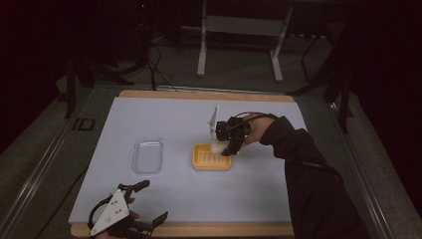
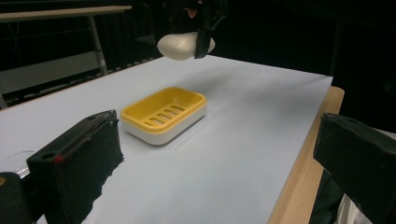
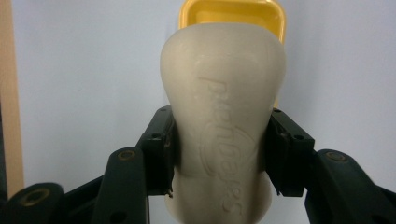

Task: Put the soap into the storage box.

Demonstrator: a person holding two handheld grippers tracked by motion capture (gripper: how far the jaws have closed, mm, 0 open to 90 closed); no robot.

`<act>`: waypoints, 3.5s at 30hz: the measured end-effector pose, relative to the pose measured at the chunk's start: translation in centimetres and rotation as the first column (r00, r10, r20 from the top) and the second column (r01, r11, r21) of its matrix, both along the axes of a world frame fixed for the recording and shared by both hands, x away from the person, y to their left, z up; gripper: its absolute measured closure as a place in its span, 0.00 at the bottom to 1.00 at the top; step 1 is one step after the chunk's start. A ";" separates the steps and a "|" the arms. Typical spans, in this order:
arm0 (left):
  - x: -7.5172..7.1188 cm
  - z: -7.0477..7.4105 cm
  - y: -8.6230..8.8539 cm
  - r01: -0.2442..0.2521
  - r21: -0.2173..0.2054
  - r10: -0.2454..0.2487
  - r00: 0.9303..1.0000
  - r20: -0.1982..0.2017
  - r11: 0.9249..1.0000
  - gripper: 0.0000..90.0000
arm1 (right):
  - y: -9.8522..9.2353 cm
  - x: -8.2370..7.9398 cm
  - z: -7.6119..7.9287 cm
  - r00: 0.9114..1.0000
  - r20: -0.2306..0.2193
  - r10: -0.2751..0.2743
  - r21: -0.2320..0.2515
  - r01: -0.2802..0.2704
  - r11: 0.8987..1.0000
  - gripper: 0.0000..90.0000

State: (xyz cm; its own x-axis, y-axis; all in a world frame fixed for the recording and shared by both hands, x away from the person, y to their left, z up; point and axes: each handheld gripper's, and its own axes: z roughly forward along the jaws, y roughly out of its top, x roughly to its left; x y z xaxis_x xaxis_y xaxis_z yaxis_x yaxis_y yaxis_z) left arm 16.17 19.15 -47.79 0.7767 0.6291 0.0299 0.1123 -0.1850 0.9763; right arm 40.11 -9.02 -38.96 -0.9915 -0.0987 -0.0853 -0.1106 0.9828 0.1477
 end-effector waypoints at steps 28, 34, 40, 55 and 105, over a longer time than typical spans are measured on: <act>0.0 0.0 0.0 0.003 -0.001 -0.003 1.000 0.001 1.000 0.01 | 2.7 -0.2 -1.4 0.999 0.015 0.034 0.095 -0.035 0.995 0.55; 0.0 0.0 0.0 0.007 0.000 -0.007 1.000 -0.002 1.000 0.01 | 2.6 0.1 -2.2 1.000 0.008 0.020 0.127 -0.021 0.992 0.55; 0.0 0.0 0.0 0.007 0.003 -0.007 1.000 -0.002 1.000 0.01 | 2.1 0.5 -3.5 1.000 0.009 0.009 0.165 -0.010 0.986 0.55; 0.0 0.0 -0.1 0.012 0.009 -0.012 1.000 -0.004 1.000 0.01 | 0.6 1.5 -6.8 1.000 -0.022 0.016 0.200 -0.011 0.980 0.55; 0.1 -0.1 -0.2 0.018 0.017 -0.018 1.000 -0.007 1.000 0.01 | 1.0 2.8 -8.0 0.998 -0.068 -0.018 0.187 0.031 0.982 0.45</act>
